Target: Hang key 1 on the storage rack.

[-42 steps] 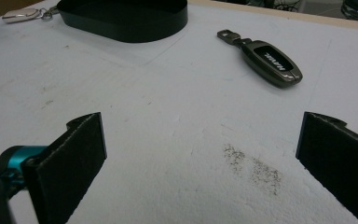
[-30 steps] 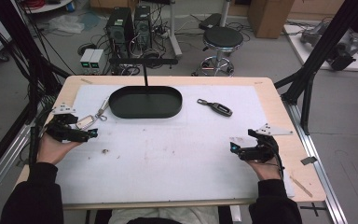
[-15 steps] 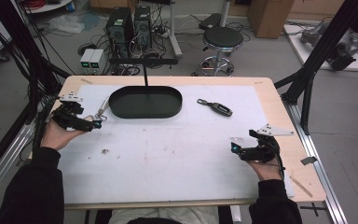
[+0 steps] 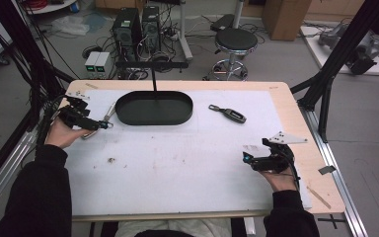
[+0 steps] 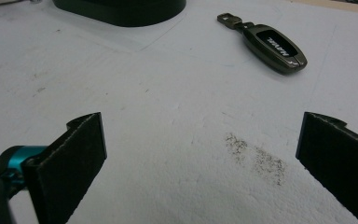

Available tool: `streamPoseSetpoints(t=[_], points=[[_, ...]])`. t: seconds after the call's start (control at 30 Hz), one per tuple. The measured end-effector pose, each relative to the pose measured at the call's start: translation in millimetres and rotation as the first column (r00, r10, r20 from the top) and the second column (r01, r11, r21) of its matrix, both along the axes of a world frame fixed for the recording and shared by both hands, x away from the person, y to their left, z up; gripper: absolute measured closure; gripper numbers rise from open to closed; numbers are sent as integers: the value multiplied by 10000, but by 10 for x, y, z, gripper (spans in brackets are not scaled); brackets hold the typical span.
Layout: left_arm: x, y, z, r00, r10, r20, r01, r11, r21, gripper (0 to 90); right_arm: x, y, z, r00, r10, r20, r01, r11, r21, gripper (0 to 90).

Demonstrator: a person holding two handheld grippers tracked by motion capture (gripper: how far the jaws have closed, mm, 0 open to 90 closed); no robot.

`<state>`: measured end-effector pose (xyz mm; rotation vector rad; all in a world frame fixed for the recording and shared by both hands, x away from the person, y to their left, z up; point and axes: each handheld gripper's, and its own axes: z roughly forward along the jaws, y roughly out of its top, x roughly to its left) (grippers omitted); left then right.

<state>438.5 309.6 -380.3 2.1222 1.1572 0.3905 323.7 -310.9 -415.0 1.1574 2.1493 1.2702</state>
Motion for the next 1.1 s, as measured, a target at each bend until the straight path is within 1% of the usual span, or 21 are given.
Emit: streamPoseSetpoints(t=[0.07, 0.1, 0.13, 0.2, 0.23, 0.3, 0.33, 0.4, 0.43, 0.47, 0.53, 0.63, 0.67, 0.7, 0.77, 0.83, 0.93, 1.0, 1.03, 1.07, 1.1], points=[[58, -9, 1, 10000, -65, -69, 65, 9999, 103, 18, -3, 3, -2, 10000, -26, -59, 26, 10000, -8, 8], [121, -23, 10, 9995, -237, -214, 243, 9993, 281, 18, -2, 3, -9, 10000, -45, -50, 44, 9999, -94, 8], [121, -23, 10, 9995, -237, -214, 243, 9993, 281, 18, -4, 3, -10, 10000, -59, -59, 58, 9999, -116, 8], [190, -30, 38, 9990, -322, -302, 335, 9985, 427, 18, -8, 4, -11, 10000, -73, -52, 73, 9999, -145, 8], [220, -37, 46, 9989, -302, -348, 315, 9987, 396, 19, -20, 5, -12, 10000, -82, -31, 82, 9997, -231, 8], [312, -57, 31, 9974, -356, -627, 393, 9975, 594, 19, -45, -9, -15, 9999, -140, -19, 139, 9993, -356, 8], [312, -57, 31, 9974, -356, -627, 393, 9975, 594, 27, -45, -9, -15, 9999, -140, -19, 139, 9993, -356, 8], [387, -65, -9, 9960, -279, -849, 346, 9963, 791, 32, -53, -38, -19, 9997, -225, -33, 224, 9992, -343, 8], [450, -65, -48, 9939, -201, -1081, 299, 9955, 899, 31, -58, -63, -15, 9995, -316, 16, 316, 9991, -282, 8], [450, -65, -48, 9939, -201, -1081, 299, 9955, 899, 31, -58, -63, -15, 9995, -316, 16, 316, 9991, -282, 8], [499, -58, -97, 9918, -103, -1274, 238, 9942, 1051, 32, -62, -74, -8, 9993, -376, 51, 377, 9991, -217, 8], [552, -18, -160, 9899, 249, -1397, -82, 9929, 1185, 32, -56, -63, -13, 9992, -381, 89, 384, 9986, -350, 8], [567, -5, -175, 9896, 295, -1406, -121, 9923, 1234, 33, -55, -56, -15, 9993, -350, 127, 356, 9984, -432, 8], [584, 8, -199, 9891, 473, -1396, -292, 9912, 1294, 62, -57, -39, -22, 9993, -349, 98, 354, 9978, -558, 8], [595, 13, -213, 9882, 526, -1439, -349, 9918, 1233, 70, -57, -38, -24, 9993, -345, 116, 352, 9976, -597, 8], [613, 21, -231, 9881, 572, -1427, -389, 9911, 1274, 80, -62, -40, -28, 9992, -386, 77, 391, 9972, -632, 8], [641, 29, -251, 9879, 709, -1381, -551, 9918, 1153, 125, -73, -53, -27, 9988, -474, 135, 482, 9966, -661, 8], [662, 30, -251, 9890, 881, -1187, -755, 9914, 1070, 175, -81, -58, -24, 9985, -522, 155, 531, 9966, -635, 8], [684, 21, -250, 9900, 1054, -943, -947, 9893, 1107, 197, -82, -61, -23, 9985, -521, 162, 530, 9965, -641, 8], [684, 21, -250, 9900, 1054, -943, -947, 9893, 1107, 226, -82, -61, -23, 9985, -521, 162, 530, 9965, -641, 8], [693, 12, -260, 9894, 1159, -878, -1050, 9872, 1204, 248, -79, -64, -26, 9985, -508, 226, 523, 9963, -684, 8]])
